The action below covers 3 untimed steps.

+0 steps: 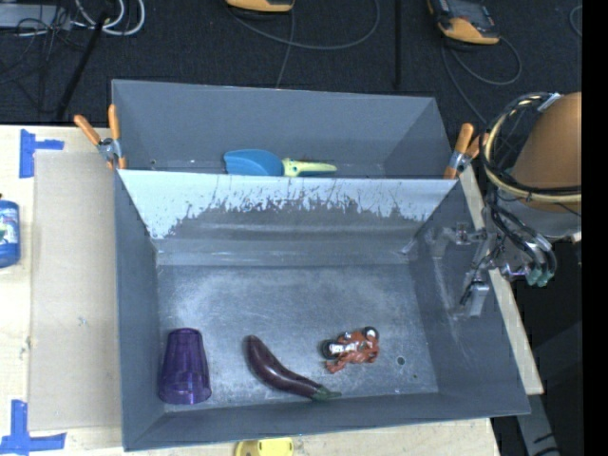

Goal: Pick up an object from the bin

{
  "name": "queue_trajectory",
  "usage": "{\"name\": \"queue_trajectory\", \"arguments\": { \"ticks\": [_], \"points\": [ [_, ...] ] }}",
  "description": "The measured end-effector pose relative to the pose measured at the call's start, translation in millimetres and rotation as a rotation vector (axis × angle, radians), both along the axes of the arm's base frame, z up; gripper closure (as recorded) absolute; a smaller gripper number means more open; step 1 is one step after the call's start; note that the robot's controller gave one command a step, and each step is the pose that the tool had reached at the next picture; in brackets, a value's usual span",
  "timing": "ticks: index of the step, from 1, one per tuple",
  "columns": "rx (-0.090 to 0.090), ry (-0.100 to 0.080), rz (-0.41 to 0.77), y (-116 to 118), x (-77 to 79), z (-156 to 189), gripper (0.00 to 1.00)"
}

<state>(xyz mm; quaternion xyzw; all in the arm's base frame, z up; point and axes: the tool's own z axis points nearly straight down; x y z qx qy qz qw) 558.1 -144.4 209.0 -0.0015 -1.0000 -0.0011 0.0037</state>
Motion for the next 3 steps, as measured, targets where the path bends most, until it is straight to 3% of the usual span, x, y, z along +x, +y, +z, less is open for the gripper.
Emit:
{"name": "queue_trajectory", "arguments": {
  "ticks": [1,2,3],
  "points": [
    [-0.002,-0.007,0.003,0.5,1.3,4.8,0.0],
    [-0.004,-0.014,0.01,17.0,-13.7,-38.4,0.0],
    [-0.002,-0.009,0.114,38.3,-21.1,-95.9,0.0]
  ]
}}
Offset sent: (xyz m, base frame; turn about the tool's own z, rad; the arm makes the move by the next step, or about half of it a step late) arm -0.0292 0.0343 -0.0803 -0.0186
